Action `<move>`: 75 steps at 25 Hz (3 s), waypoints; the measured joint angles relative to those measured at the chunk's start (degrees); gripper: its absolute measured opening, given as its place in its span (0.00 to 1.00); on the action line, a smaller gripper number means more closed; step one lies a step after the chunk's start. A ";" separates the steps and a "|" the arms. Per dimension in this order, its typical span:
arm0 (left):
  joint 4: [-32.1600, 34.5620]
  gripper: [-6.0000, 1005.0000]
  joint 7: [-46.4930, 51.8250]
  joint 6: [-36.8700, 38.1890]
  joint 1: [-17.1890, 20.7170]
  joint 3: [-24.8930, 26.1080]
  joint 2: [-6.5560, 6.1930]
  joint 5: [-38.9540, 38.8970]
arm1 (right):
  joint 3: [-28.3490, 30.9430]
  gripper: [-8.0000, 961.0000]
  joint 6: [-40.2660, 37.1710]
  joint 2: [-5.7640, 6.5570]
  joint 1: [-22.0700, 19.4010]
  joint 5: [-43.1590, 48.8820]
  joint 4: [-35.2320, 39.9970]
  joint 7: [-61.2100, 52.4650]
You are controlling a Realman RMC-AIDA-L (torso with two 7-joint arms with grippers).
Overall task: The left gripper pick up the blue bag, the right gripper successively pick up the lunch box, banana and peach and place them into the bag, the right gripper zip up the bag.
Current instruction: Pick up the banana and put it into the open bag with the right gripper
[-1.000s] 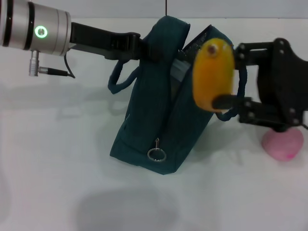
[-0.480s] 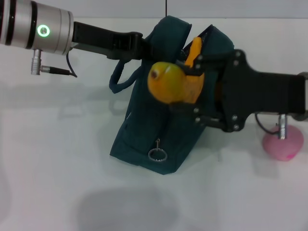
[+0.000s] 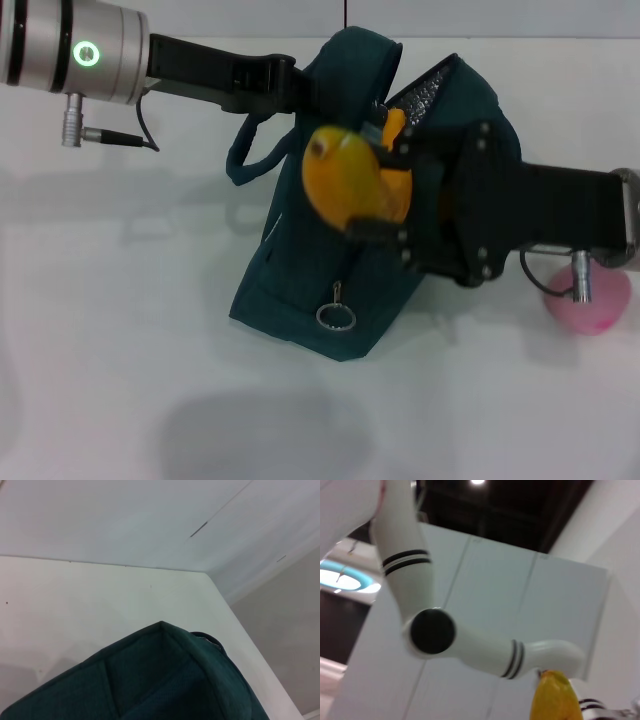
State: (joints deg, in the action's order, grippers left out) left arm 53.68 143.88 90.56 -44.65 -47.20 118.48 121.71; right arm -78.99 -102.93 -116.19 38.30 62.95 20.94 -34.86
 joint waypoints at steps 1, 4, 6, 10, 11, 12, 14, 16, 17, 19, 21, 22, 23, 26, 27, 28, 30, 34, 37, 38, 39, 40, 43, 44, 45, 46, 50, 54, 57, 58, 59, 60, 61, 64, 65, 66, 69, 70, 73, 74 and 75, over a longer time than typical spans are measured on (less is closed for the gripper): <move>0.01 0.06 0.00 0.02 -0.01 0.01 0.01 -0.02 | -0.01 0.50 -0.01 0.00 0.00 -1.03 -1.09 -0.20; 0.02 0.06 0.07 0.07 -0.02 0.01 0.22 -0.10 | -0.07 0.51 -0.08 0.00 -0.19 -6.64 -4.73 -2.80; 0.03 0.06 0.08 0.11 -0.11 0.00 0.40 -0.14 | -0.51 0.51 -0.22 0.00 -0.42 -10.86 -6.45 -7.68; 0.03 0.06 0.08 0.34 -0.18 -0.06 0.51 -0.17 | -3.25 0.51 0.74 0.00 -1.11 -18.90 -7.90 -17.61; 0.03 0.06 0.05 0.53 -0.18 -0.07 0.52 -0.17 | -4.33 0.51 1.37 -0.01 -1.25 -20.48 -8.04 -19.43; 0.03 0.06 0.02 0.62 -0.18 -0.08 0.53 -0.18 | -5.60 0.51 2.05 -0.01 -1.30 -21.82 -8.12 -20.86; -0.01 0.06 0.00 0.71 -0.18 -0.08 0.53 -0.25 | -8.94 0.51 4.15 0.00 -1.37 -25.34 -8.06 -24.89; -0.58 0.06 -0.10 1.05 -0.21 -0.14 0.53 -1.36 | -12.16 0.52 5.58 0.00 -1.41 -27.99 -7.79 -27.99; -0.59 0.06 -0.12 1.06 -0.21 -0.17 0.53 -1.41 | -13.49 0.52 5.98 0.00 -1.41 -29.21 -7.67 -29.28; -0.61 0.06 -0.21 1.09 -0.21 -0.22 0.53 -1.56 | -16.68 0.52 6.65 -0.01 -1.42 -32.58 -7.53 -31.95; -0.62 0.06 -0.29 1.12 -0.13 -0.27 0.52 -1.59 | -18.02 0.52 6.94 -0.01 -1.62 -34.73 -7.52 -33.91; -0.62 0.06 -0.29 1.12 -0.13 -0.27 0.52 -1.59 | -18.34 0.52 7.08 -0.01 -1.86 -35.61 -7.53 -35.06; -0.64 0.06 -0.28 1.22 -0.06 -0.27 0.53 -1.61 | -18.46 0.52 7.15 0.00 -2.15 -36.14 -7.55 -36.23; -0.65 0.06 -0.28 1.27 0.01 -0.26 0.53 -1.64 | -18.58 0.52 7.20 0.00 -3.34 -37.23 -7.56 -40.00; -0.65 0.06 -0.28 1.27 0.01 -0.26 0.53 -1.64 | -18.61 0.52 7.21 -0.01 -3.65 -37.38 -7.56 -40.67; -0.67 0.06 -0.28 1.29 0.07 -0.27 0.53 -1.66 | -18.68 0.53 7.29 -0.01 -4.27 -37.46 -7.58 -41.10; -0.68 0.06 -0.28 1.29 0.11 -0.26 0.52 -1.67 | -19.04 0.53 7.81 0.00 -5.29 -37.49 -7.59 -41.22; -0.69 0.06 -0.27 1.42 0.06 -0.26 0.53 -1.68 | -20.84 0.53 9.47 0.00 -6.52 -37.61 -8.03 -42.08; -0.69 0.06 -0.26 1.51 -0.13 -0.26 0.53 -1.68 | -22.35 0.53 11.99 -0.01 -7.28 -37.50 -7.99 -42.72; -0.69 0.06 -0.26 1.54 -0.17 -0.27 0.53 -1.68 | -22.45 0.53 12.49 0.00 -7.36 -37.47 -7.95 -42.77; -0.69 0.06 -0.26 1.62 -0.22 -0.28 0.53 -1.68 | -22.71 0.53 13.55 0.00 -7.49 -37.41 -7.93 -42.81; -0.69 0.06 -0.26 1.68 -0.25 -0.35 0.53 -1.68 | -22.89 0.53 14.15 0.00 -7.55 -37.39 -7.90 -42.82; -0.69 0.06 -0.26 1.79 -0.35 -0.75 0.58 -1.68 | -24.06 0.54 14.75 0.00 -7.32 -37.19 -7.71 -42.83; -0.69 0.06 -0.26 1.80 -0.40 -0.77 0.59 -1.68 | -24.95 0.54 15.06 0.00 -6.96 -37.04 -7.70 -42.83; -0.69 0.06 -0.26 1.81 -0.42 -0.77 0.60 -1.68 | -25.86 0.54 15.48 0.03 -6.62 -37.01 -7.69 -42.99; -0.69 0.06 -0.26 1.81 -0.44 -0.78 0.60 -1.67 | -26.56 0.54 15.79 0.05 -6.32 -36.98 -7.68 -43.18; -0.68 0.06 -0.26 1.81 -0.41 -0.79 0.62 -1.67 | -29.76 0.54 17.65 0.39 -4.51 -36.73 -7.85 -45.81; -0.68 0.06 -0.26 1.81 -0.32 -0.79 0.62 -1.67 | -29.90 0.55 17.59 0.50 -4.51 -36.29 -8.04 -47.65; -0.68 0.06 -0.27 1.79 -0.09 -0.67 0.49 -1.65 | -29.92 0.55 17.19 0.82 -4.67 -36.06 -8.09 -50.44; -0.68 0.06 -0.27 1.78 -0.06 -0.59 0.48 -1.65 | -29.98 0.55 17.19 0.99 -4.67 -35.67 -8.13 -51.58; -0.68 0.06 -0.27 1.78 -0.06 -0.57 0.47 -1.65 | -29.99 0.55 17.19 1.19 -4.66 -35.14 -8.17 -52.86; -0.68 0.06 -0.26 1.77 -0.08 -0.56 0.47 -1.65 | -29.93 0.55 17.19 1.53 -4.60 -34.14 -8.23 -54.27; -0.68 0.06 -0.24 1.77 -0.10 -0.57 0.46 -1.64 | -29.84 0.55 17.19 1.90 -4.49 -33.12 -8.24 -55.44; -0.68 0.06 -0.12 1.76 -0.17 -0.66 0.44 -1.64 | -29.69 0.55 16.98 3.10 -4.12 -30.83 -8.14 -58.29; -0.68 0.06 -0.09 1.76 -0.19 -0.68 0.44 -1.64 | -29.69 0.55 16.71 3.49 -4.04 -30.10 -7.98 -59.06; -0.68 0.06 -0.08 1.75 -0.20 -0.68 0.44 -1.64 | -29.70 0.55 16.29 3.95 -3.83 -29.46 -7.88 -59.83; -0.68 0.06 0.00 1.73 -0.26 -0.70 0.44 -1.64 | -29.77 0.56 15.22 4.92 -3.31 -28.37 -7.92 -61.28; -0.68 0.06 0.01 1.73 -0.26 -0.70 0.44 -1.64 | -29.74 0.56 14.94 5.25 -3.23 -27.94 -7.94 -61.81; -0.68 0.06 0.13 1.71 -0.27 -0.71 0.50 -1.64 | -29.63 0.56 14.43 6.09 -3.15 -27.27 -7.70 -62.91; -0.68 0.06 0.16 1.71 -0.28 -0.70 0.53 -1.64 | -29.61 0.56 14.04 6.49 -2.95 -27.17 -7.69 -63.49; -0.68 0.06 0.19 1.71 -0.30 -0.71 0.56 -1.64 | -29.59 0.56 13.82 6.70 -2.84 -27.11 -7.68 -63.85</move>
State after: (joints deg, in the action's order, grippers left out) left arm 53.00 144.07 92.27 -44.95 -47.90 119.04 120.07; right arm -108.59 -89.11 -109.48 35.46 35.84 13.26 -98.70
